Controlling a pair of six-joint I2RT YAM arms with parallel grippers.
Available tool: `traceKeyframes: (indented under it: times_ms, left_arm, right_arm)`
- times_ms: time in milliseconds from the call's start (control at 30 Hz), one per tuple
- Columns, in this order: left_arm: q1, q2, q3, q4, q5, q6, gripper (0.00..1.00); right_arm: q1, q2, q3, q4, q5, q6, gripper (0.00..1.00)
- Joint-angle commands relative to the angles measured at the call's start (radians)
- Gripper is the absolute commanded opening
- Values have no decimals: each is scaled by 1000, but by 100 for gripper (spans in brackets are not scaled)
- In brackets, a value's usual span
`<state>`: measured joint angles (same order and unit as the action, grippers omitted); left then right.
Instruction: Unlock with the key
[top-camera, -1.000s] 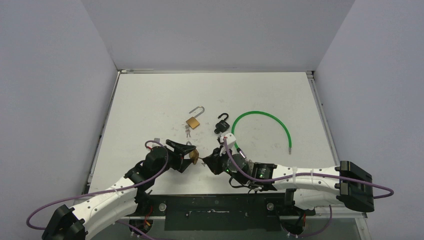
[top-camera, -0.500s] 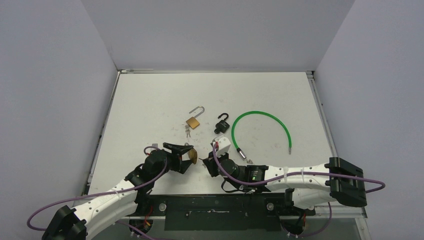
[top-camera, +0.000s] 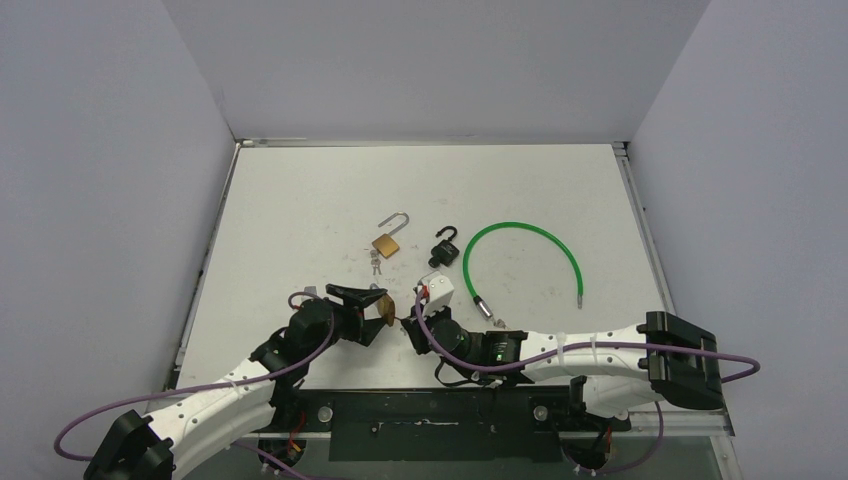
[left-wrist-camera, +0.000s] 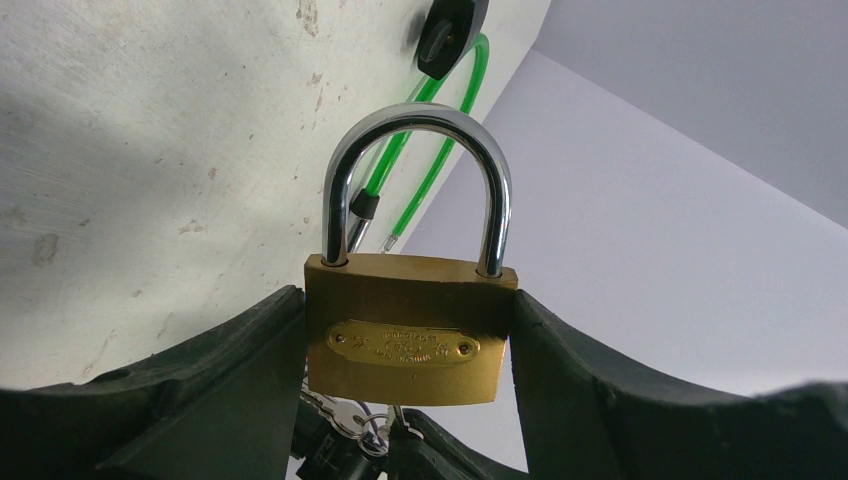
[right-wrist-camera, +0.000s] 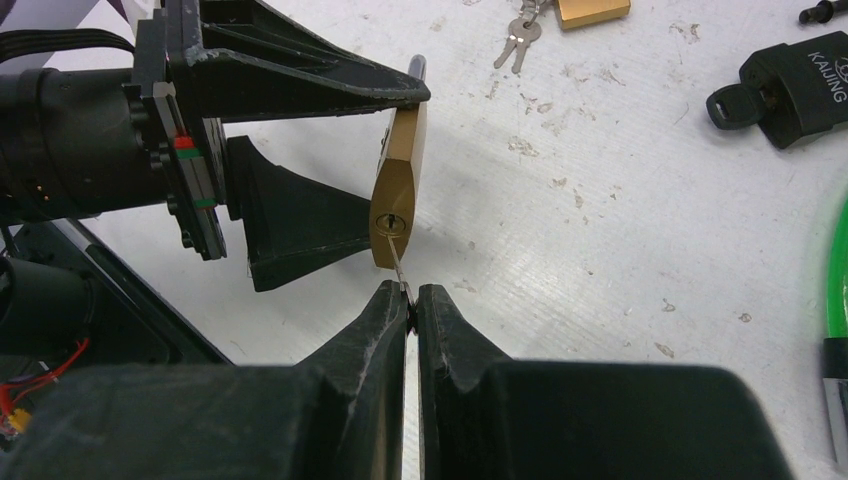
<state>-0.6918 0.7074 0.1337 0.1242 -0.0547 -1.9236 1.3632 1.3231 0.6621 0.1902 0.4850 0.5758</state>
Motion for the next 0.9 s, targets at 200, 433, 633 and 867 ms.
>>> traceKeyframes:
  times_ms: [200,433,633,867]
  left_arm:
    - [5,-29,41,147,12,-21,34]
    - [5,-30,38,147,14,-24,34]
    - [5,-31,37,148,14,-26,33]
    - [5,-32,33,148,13,-26,33]
  right_arm:
    - [8,30,60,57,45,-10,0]
    - [6,62,83,46,66,-17,0]
    - [6,60,86,28,110,-5,0]
    - [6,28,57,73,121,-14,0]
